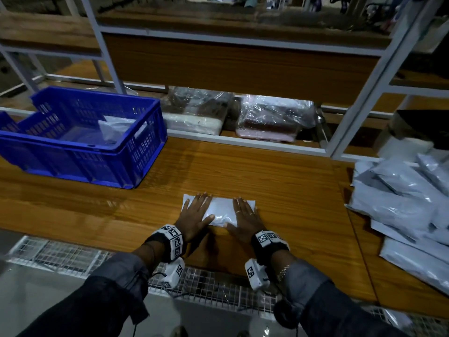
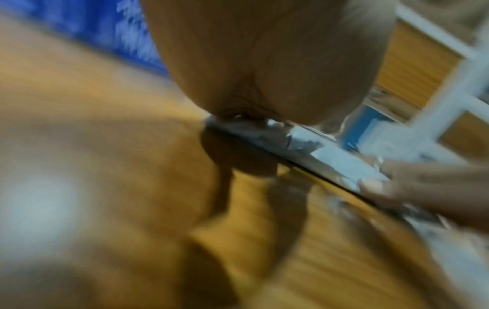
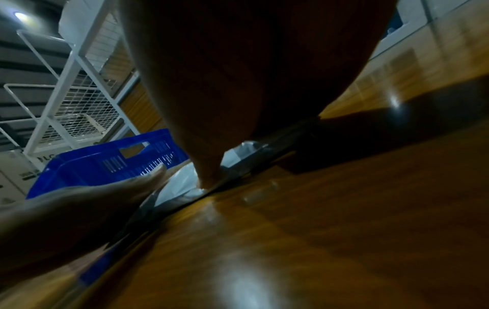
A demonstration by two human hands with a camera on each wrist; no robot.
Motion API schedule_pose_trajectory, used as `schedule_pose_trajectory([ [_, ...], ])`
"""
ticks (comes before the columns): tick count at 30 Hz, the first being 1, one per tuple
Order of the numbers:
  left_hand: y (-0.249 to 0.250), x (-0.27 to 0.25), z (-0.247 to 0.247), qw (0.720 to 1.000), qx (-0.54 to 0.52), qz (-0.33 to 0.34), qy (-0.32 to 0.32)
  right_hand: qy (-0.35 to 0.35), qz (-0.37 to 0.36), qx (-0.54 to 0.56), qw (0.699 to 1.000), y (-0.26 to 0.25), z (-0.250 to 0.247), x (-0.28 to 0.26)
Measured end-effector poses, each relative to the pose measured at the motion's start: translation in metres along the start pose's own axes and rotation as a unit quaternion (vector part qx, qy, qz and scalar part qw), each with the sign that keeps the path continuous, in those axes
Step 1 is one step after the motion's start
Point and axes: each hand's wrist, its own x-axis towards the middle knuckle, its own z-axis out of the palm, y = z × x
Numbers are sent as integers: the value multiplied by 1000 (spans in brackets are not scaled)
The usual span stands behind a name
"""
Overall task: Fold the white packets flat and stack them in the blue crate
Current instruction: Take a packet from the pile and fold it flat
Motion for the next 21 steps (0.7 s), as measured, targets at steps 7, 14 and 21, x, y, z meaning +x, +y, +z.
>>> schedule_pose_trajectory([
  [7, 5, 8, -19, 997, -19, -34, -61, 10, 18, -33, 999, -7, -3, -4],
  [14, 6, -12, -39, 996, 20, -7, -85, -34, -17, -6, 999, -6, -24, -9],
  [21, -8, -25, -54, 999, -13, -24, -22, 23, -57, -22, 998, -11, -53, -16],
])
